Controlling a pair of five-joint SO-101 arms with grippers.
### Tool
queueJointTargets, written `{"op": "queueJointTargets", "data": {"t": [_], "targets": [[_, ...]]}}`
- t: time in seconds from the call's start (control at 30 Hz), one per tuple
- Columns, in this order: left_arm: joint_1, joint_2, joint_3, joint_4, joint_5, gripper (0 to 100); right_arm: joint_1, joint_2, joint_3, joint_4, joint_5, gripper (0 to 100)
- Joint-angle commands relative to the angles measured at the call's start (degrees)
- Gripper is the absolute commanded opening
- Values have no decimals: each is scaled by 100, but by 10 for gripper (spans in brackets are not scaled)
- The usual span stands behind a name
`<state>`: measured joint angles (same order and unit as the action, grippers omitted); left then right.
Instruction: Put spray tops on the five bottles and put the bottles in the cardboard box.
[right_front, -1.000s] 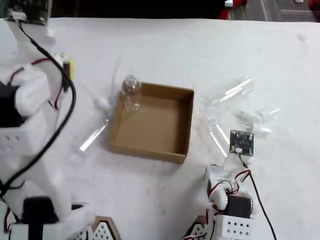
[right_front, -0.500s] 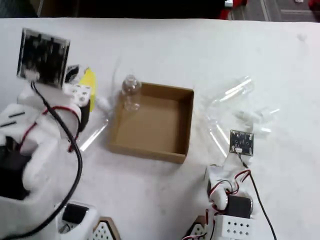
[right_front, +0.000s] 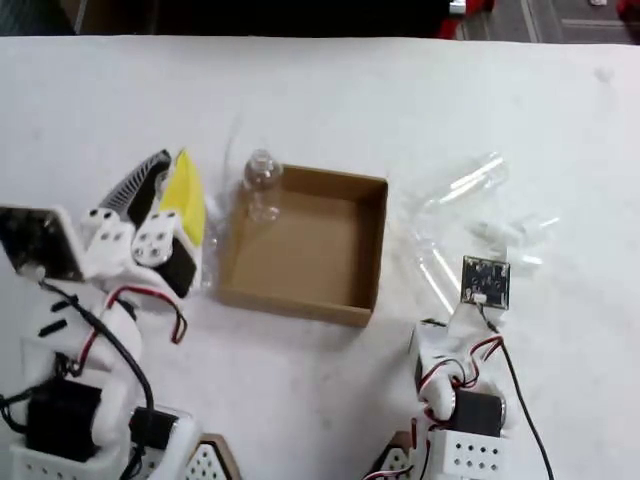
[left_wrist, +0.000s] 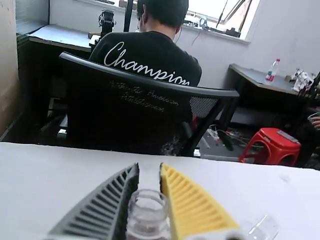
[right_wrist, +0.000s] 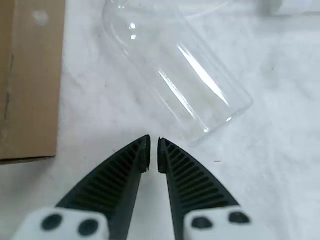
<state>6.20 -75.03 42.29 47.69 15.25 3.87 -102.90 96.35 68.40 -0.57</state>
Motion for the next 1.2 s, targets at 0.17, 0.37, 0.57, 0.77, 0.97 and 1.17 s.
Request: {"op": "queueJointTargets", "data": {"t": [0.17,0.37,0.57,0.77,0.97,1.17], "targets": [[1253,-734,404,-343,422,22,-180,-40,26,-1174,9,15],[1771,-840,1275,-1679,422,22,-1622,-40,-624,-2211,0,15],[1771,-840,2523,-4352,387,22,-3626,-40,-1503,-1508,0,15],[1833,-831,2910,-4958,580,22,-5200,-40,-1538,-1358,0,15],[2018,-831,3473,-4958,1451,23,-5376,-40,-1582,-1481,0,15],[2308,-840,3868,-4958,1574,23,-4400,-40,-1864,-1420,0,15]]}}
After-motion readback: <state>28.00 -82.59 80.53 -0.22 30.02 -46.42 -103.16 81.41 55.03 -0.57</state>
